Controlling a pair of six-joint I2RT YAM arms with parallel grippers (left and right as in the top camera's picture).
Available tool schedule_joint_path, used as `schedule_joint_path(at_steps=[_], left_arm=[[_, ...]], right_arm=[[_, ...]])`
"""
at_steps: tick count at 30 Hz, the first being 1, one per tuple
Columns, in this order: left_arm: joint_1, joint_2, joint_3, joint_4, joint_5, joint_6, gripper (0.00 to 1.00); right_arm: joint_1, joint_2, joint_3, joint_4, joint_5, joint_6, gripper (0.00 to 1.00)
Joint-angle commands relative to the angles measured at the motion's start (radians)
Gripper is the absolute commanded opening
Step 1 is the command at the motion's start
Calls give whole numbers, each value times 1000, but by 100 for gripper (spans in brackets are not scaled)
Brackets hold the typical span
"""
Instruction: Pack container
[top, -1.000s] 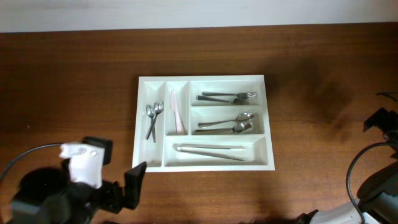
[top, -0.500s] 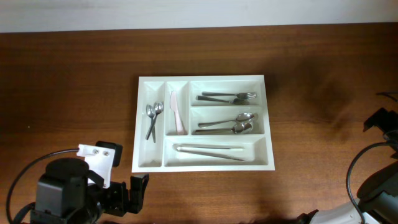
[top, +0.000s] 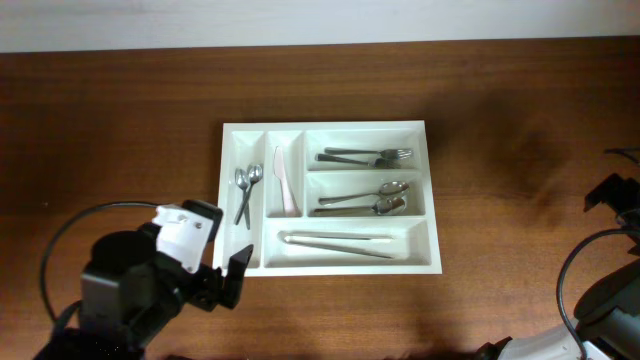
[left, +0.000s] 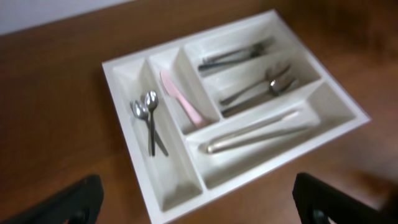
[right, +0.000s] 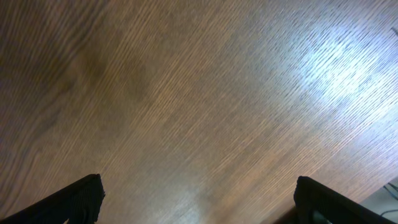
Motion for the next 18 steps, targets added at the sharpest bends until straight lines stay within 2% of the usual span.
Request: schedule_joint_path(at_steps=[1,9,12,18], left_arm=[[18,-80,-140,126,-6,44,99],[87,-325,-499,559,-6,43,99],[119,-417,-595,624,-7,44,99],[170,-561,-723,648,-11,44,99]], right_arm=[[3,5,-5,0,-3,1,99],[3,5,-5,0,-3,1,99],[3,5,-5,0,-3,1,99],[3,5,-5,0,-3,1,99]])
